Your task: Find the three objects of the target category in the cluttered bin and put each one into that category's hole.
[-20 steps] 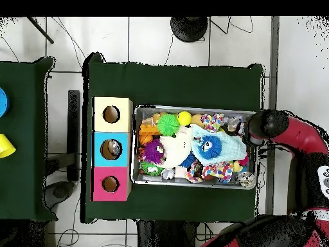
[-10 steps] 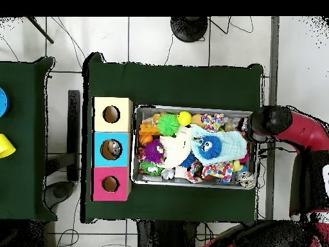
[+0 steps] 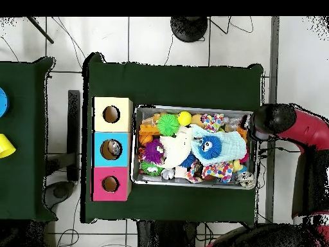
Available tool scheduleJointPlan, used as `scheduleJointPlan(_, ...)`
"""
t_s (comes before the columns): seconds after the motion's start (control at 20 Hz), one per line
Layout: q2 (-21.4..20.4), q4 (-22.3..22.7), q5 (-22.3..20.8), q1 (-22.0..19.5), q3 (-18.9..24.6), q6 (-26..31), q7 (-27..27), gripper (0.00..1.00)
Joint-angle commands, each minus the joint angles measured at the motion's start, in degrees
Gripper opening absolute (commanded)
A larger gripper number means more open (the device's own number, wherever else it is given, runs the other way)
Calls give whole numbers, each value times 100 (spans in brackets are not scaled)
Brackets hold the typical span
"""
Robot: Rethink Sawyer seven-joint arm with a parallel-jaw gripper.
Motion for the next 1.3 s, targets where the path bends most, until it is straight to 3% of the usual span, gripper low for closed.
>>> scheduleJointPlan(0.05, 69, 293, 49, -38, 370, -794, -135, 100)
scheduleJointPlan(0.35, 157, 353, -3, -107, 475, -1319, -324, 100)
scheduleJointPlan(1.3, 42, 144, -223, 274, 115, -1270, -220, 100)
